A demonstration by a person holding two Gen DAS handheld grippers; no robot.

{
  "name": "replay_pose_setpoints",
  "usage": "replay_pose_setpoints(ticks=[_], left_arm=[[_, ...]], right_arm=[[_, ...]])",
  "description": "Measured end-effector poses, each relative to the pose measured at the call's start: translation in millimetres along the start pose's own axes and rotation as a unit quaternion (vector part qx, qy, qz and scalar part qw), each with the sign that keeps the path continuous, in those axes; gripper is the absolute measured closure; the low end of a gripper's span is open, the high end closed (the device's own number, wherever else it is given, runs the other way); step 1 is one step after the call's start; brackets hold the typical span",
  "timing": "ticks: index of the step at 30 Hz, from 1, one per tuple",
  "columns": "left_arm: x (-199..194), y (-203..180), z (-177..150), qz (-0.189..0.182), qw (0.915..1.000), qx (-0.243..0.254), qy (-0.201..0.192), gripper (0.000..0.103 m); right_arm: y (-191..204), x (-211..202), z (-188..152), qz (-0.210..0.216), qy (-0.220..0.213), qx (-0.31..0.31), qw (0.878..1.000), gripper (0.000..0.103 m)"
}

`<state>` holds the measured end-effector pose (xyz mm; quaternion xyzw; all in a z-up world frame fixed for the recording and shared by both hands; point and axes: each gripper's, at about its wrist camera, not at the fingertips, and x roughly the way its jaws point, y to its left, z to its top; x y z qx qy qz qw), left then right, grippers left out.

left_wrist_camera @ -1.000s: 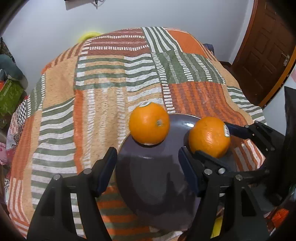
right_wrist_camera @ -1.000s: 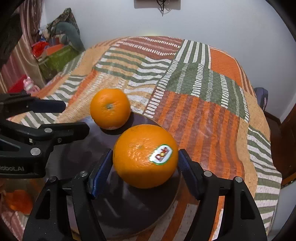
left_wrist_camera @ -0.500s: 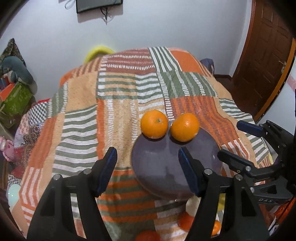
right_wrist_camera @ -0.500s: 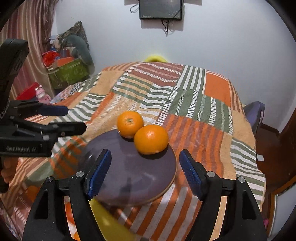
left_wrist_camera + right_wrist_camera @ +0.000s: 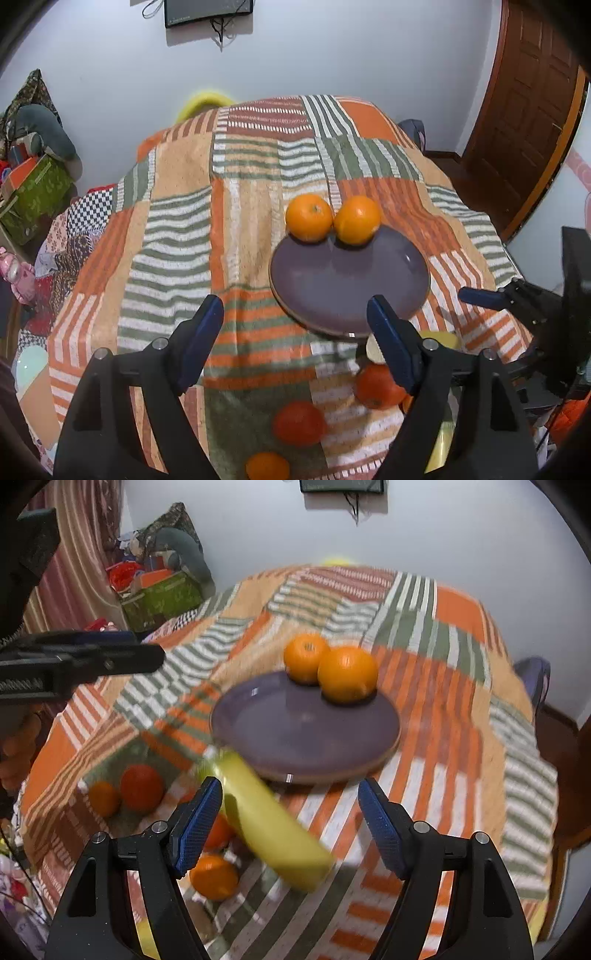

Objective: Organize fruits
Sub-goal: 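Grasp the yellow cylindrical vegetable with the right tool and lift it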

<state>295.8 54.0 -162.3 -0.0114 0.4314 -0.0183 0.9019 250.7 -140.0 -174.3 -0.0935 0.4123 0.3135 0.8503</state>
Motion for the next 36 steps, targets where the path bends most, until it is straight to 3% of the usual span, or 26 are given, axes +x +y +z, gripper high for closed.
replay_pose_setpoints(ticks=[5, 14, 16, 17, 19, 27, 36], left_arm=[[3.0, -0.4, -11.9, -0.009, 0.9999, -0.002, 0.014, 0.022], [16.8, 2.5, -27.3, -0.016, 0.9992, -0.009, 0.034, 0.022], [20.3, 3.8, -29.5, -0.017, 0.9991, -0.011, 0.038, 0.022], [22.3, 4.5, -30.4, -0.019, 0.9989, -0.013, 0.041, 0.022], [24.8, 4.7, -31.8, -0.021, 0.9987, -0.015, 0.045, 0.022], [20.9, -3.0, -37.0, -0.016, 0.9988, -0.005, 0.046, 0.022], [-8.5, -18.8, -47.2, -0.027, 0.9989, 0.003, 0.038, 0.022]], right_arm=[[-0.4, 9.7, -13.4, 0.017, 0.029, 0.01, 0.999, 0.03], [7.1, 23.8, -12.0, 0.041, 0.037, -0.013, 0.998, 0.031], [4.8, 25.7, -10.9, 0.059, 0.037, -0.008, 0.998, 0.035], [3.2, 26.9, -10.6, 0.074, 0.04, -0.003, 0.996, 0.042], [0.8, 27.8, -11.2, 0.09, 0.041, 0.001, 0.995, 0.042], [13.3, 16.1, -20.7, 0.056, 0.03, -0.037, 0.997, 0.053], [-6.7, -4.3, -33.0, 0.024, 0.043, -0.004, 0.999, 0.067]])
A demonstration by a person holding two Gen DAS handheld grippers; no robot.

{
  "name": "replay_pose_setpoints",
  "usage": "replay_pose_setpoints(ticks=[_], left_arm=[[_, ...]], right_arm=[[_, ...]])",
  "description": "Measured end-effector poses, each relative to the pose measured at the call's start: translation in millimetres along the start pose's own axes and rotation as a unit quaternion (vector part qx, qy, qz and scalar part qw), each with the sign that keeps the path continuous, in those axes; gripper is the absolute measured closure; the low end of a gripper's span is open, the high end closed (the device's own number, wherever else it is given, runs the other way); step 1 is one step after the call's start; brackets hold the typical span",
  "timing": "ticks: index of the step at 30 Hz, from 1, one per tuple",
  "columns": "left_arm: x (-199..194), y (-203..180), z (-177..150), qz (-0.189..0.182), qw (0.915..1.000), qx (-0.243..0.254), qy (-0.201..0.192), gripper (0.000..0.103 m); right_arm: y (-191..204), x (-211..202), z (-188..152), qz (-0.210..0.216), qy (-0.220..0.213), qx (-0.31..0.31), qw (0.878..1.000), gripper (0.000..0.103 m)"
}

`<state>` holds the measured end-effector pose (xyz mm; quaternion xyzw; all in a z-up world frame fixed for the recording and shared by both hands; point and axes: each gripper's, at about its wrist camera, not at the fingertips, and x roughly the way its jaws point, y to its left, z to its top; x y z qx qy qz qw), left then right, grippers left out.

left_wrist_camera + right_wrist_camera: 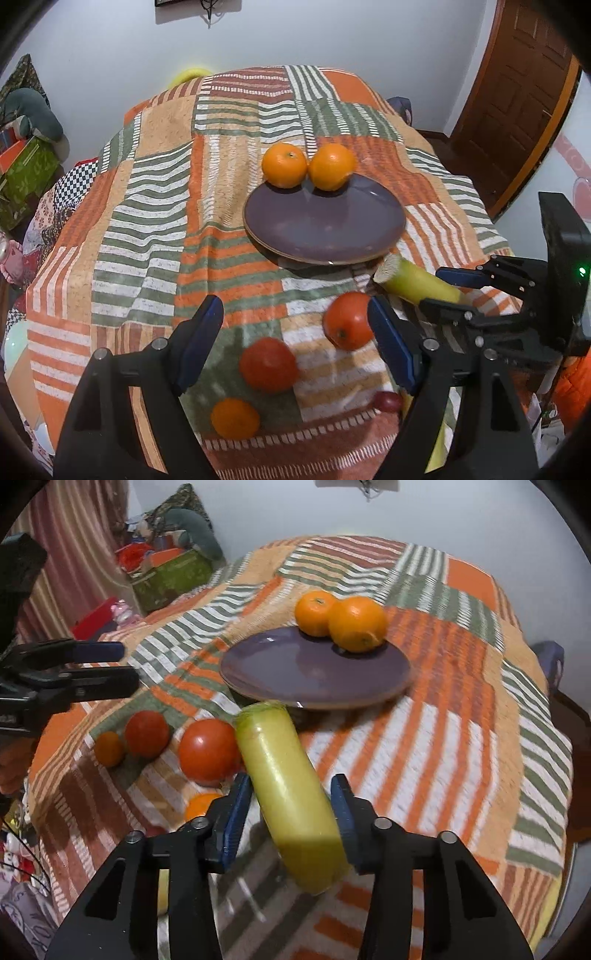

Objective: Organize fruits
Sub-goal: 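Grasp the yellow cylindrical vegetable with the right tool and lift it, then grasp the green corn-like cylinder with the left tool while the right tool holds the yellow one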

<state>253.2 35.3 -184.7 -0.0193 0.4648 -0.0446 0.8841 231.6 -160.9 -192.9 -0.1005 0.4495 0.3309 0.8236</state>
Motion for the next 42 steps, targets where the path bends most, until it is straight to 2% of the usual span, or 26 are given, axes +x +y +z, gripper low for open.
replay_pose_setpoints(ticks=[3, 12, 20, 21, 23, 25, 31, 33, 42], left_arm=[[-6.8, -9.7, -6.8, -0.007, 1.0, 0.006, 0.003, 0.022], [-16.3, -44.2, -30.5, -0.018, 0.9989, 0.035, 0.026, 0.022], [-7.0, -70.4, -63.8, -0.039, 0.9952, 0.052, 0.073, 0.023], [-4.5, -74.2, -68.4, -0.041, 0.9944, 0.055, 0.08, 0.024], [-0.9, -80.6, -75.0, -0.044, 0.9929, 0.062, 0.091, 0.035], [2.6, -87.8, -80.8, -0.05, 0.9912, 0.07, 0.1, 0.042], [15.2, -96.7, -93.3, -0.078, 0.9862, 0.069, 0.128, 0.058], [21.1, -98.4, -96.3, -0.083, 0.9851, 0.062, 0.137, 0.06], [34.0, -105.3, -89.5, -0.072, 0.9881, 0.053, 0.125, 0.06]], right_arm=[[-9.4, -4.2, -11.9, -0.002, 0.017, 0.02, 1.0, 0.068], [-12.8, -38.2, -49.3, -0.022, 0.019, 0.061, 0.998, 0.07], [-3.3, -60.9, -77.0, -0.019, 0.01, 0.096, 0.995, 0.076], [-2.2, -62.7, -78.2, -0.016, 0.009, 0.099, 0.995, 0.076], [-0.9, -64.2, -80.5, -0.017, 0.008, 0.1, 0.995, 0.076], [-1.3, -61.3, -81.8, -0.025, 0.01, 0.096, 0.995, 0.075], [-2.9, -58.6, -83.4, -0.022, 0.008, 0.098, 0.995, 0.072], [-1.6, -57.2, -83.4, -0.023, 0.007, 0.093, 0.995, 0.071], [0.4, -37.5, -80.6, -0.036, 0.016, 0.093, 0.995, 0.066]])
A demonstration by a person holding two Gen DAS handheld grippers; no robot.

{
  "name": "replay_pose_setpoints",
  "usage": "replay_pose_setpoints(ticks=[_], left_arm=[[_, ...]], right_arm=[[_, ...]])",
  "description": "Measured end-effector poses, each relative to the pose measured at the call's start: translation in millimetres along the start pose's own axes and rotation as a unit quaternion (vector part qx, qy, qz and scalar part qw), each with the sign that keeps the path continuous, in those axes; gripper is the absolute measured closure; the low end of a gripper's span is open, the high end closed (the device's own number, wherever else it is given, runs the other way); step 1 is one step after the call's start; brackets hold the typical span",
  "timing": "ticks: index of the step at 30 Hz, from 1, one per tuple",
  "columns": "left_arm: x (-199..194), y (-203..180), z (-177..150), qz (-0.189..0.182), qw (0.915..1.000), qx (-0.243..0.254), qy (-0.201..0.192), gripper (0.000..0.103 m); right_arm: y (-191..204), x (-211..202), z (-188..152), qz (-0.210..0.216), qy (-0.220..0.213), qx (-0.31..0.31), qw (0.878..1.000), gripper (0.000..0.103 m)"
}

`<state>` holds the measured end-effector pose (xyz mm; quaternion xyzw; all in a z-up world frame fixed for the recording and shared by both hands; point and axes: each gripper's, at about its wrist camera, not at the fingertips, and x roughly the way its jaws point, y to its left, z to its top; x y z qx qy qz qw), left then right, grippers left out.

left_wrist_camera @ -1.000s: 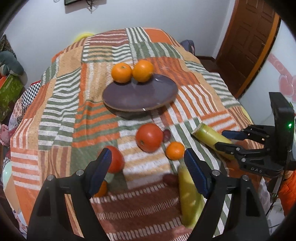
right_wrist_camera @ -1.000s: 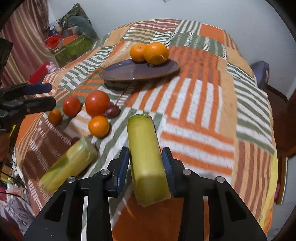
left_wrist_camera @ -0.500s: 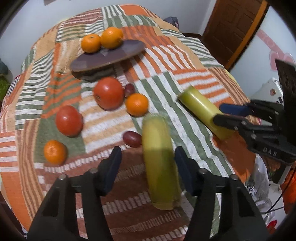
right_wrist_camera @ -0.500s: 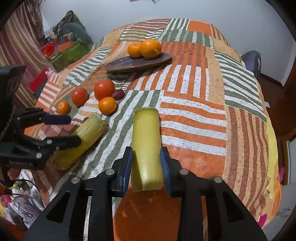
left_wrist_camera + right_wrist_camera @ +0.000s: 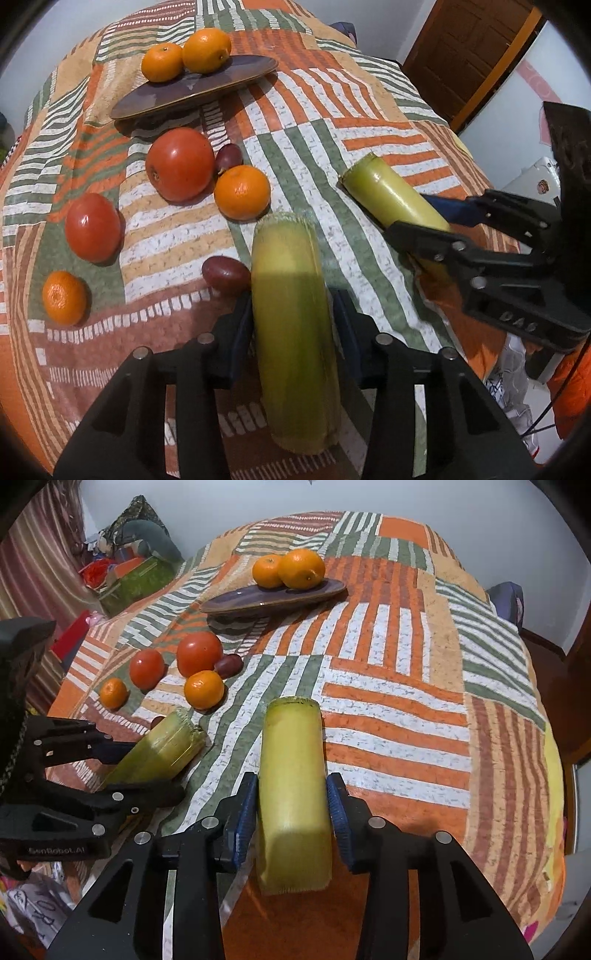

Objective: Organize fruits
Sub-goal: 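Grasp the green corn-like cylinder with the left tool while the right tool holds the yellow one, then carry both cylinders onto the purple plate beside the oranges and open both tools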

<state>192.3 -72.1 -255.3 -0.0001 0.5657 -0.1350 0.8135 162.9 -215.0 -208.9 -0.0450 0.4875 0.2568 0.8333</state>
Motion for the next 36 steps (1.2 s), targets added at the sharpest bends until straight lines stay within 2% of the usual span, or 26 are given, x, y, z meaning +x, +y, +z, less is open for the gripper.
replay_pose_setpoints(ticks=[1, 7, 12, 19, 36], left_arm=[[0.6, 0.1, 0.1, 0.0, 1.0, -0.002, -0.004, 0.064], [-1.2, 4.3, -3.5, -0.008, 0.9998, -0.014, -0.014, 0.065], [-8.6, 4.6, -5.5, -0.006, 0.9998, -0.014, -0.016, 0.065], [-30.1, 9.4, -2.3, -0.004, 0.9988, -0.017, -0.045, 0.066], [-78.2, 34.1, 33.8, 0.02, 0.9926, -0.029, -0.117, 0.067]], right_arm=[[-1.0, 2.5, -0.2, 0.0, -0.001, 0.006, 1.0, 0.066], [-5.7, 1.5, -3.4, 0.013, -0.021, 0.034, 0.999, 0.068], [-1.2, -5.2, -3.0, 0.01, -0.028, 0.03, 0.999, 0.068], [7.3, -16.8, 3.4, 0.004, -0.042, 0.016, 0.999, 0.068], [18.7, -33.8, 49.7, 0.002, -0.09, -0.002, 0.996, 0.068]])
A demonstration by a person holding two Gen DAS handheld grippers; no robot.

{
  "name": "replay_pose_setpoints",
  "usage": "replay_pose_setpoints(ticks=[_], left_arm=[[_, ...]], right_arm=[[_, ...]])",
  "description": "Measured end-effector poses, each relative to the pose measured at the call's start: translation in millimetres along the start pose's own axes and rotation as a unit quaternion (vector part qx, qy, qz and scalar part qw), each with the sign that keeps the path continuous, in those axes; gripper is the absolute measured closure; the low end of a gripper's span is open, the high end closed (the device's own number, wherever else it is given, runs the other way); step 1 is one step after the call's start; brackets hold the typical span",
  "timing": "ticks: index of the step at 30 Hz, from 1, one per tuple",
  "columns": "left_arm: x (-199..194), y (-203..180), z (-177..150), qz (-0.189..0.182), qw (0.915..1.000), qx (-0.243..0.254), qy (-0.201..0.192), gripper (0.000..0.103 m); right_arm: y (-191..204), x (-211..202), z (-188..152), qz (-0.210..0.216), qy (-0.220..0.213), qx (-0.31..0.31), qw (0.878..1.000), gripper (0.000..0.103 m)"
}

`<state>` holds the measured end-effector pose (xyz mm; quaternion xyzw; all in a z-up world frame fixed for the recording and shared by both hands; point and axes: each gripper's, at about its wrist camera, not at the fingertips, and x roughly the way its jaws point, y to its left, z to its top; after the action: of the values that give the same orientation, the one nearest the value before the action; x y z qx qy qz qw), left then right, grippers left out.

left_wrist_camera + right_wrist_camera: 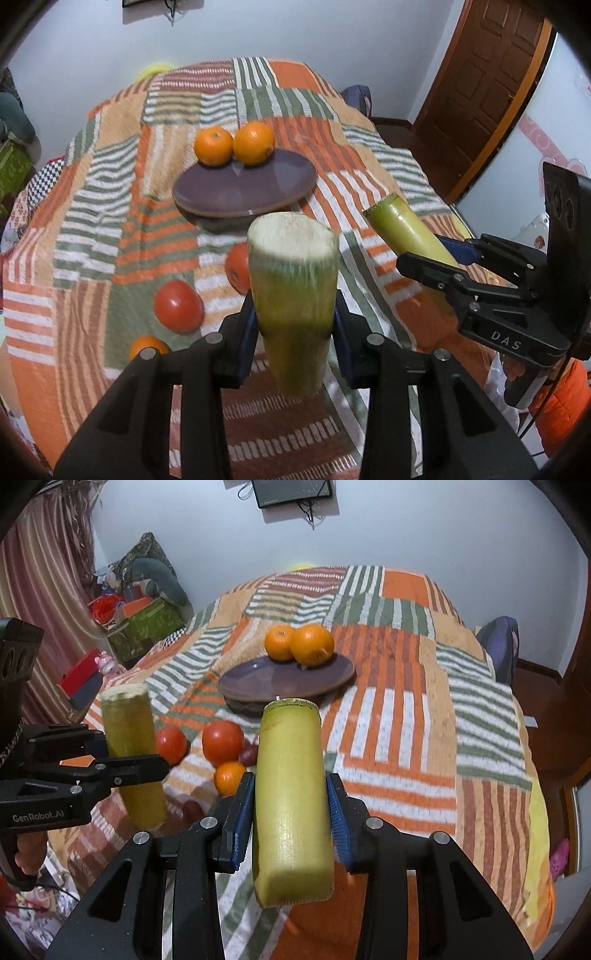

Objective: Organize fruits
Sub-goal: 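Carry both cylinders onto the purple plate beside the oranges and open both tools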

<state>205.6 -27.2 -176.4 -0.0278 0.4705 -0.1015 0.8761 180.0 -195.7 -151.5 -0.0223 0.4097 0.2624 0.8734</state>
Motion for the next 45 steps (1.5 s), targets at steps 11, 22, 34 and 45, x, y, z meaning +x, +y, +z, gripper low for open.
replay_pose_setpoints(ticks=[11, 22, 34, 45], left_arm=[[-2.9, 25.0, 34.9, 0.017, 0.9993, -0.013, -0.031, 0.067], [16.3, 58.4, 66.2, 0.036, 0.9984, -0.023, -0.037, 0.067], [47.2, 81.2, 99.2, 0.041, 0.9985, -0.019, -0.031, 0.067], [82.9, 91.3, 121.0, 0.033, 0.9991, -0.022, -0.013, 0.067]], right_arm=[[2.1, 13.0, 37.8, -0.001, -0.023, -0.012, 1.0, 0.068], [-1.7, 43.6, 63.6, 0.001, -0.019, -0.019, 1.0, 0.068], [1.5, 80.1, 87.8, 0.006, -0.014, -0.033, 0.999, 0.068], [6.9, 121.1, 94.6, 0.012, 0.017, -0.063, 0.998, 0.068]])
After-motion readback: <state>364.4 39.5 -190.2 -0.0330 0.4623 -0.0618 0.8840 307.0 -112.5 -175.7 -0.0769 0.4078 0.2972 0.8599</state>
